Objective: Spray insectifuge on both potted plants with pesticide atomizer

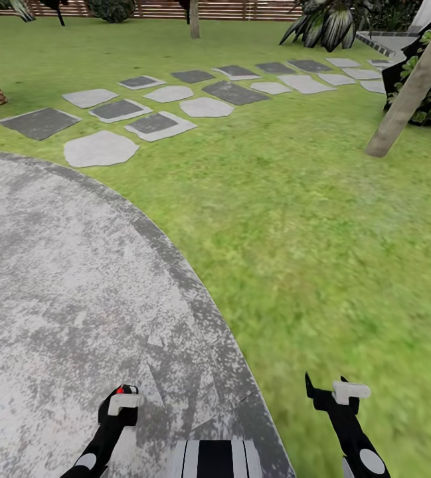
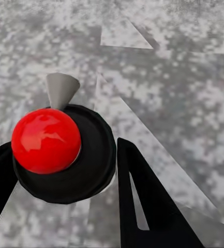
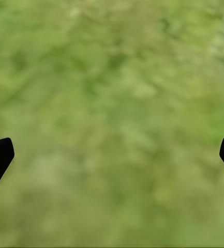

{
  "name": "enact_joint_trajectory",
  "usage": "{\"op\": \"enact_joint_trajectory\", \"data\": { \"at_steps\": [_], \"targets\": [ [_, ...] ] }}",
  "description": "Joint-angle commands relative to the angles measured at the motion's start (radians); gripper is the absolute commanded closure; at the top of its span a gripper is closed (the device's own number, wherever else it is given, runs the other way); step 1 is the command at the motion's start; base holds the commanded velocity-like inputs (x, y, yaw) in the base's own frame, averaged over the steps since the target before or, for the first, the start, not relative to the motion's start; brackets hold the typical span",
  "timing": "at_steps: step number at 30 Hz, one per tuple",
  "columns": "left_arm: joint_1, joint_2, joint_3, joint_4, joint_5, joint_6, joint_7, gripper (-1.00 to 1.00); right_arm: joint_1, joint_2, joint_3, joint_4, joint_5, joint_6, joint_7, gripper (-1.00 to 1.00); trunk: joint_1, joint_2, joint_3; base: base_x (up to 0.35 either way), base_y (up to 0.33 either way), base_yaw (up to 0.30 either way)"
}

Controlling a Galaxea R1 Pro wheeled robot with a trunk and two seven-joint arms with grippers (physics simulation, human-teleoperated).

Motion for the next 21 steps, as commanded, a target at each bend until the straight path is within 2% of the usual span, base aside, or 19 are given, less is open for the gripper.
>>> {"op": "enact_joint_trajectory", "data": {
  "at_steps": [1, 19, 21],
  "targets": [
    [0.000, 0.000, -0.004, 0.001, -0.002, -0.003, 0.003, 1.00, 0.000, 0.000, 0.000, 0.001, 0.000, -0.003, 0.001, -1.00, -0.001, 0.000, 0.003, 0.000, 0.000, 0.000],
    [0.000, 0.000, -0.004, 0.002, -0.002, -0.003, 0.003, 1.00, 0.001, 0.000, -0.002, 0.003, -0.002, -0.008, -0.002, -1.00, -0.009, 0.004, 0.077, 0.000, 0.000, 0.000],
    [0.035, 0.000, -0.002, 0.001, -0.003, -0.003, 0.005, 1.00, 0.001, -0.001, -0.027, 0.039, -0.001, -0.011, -0.010, -1.00, -0.010, 0.005, 0.087, 0.000, 0.000, 0.000]
  ]
}}
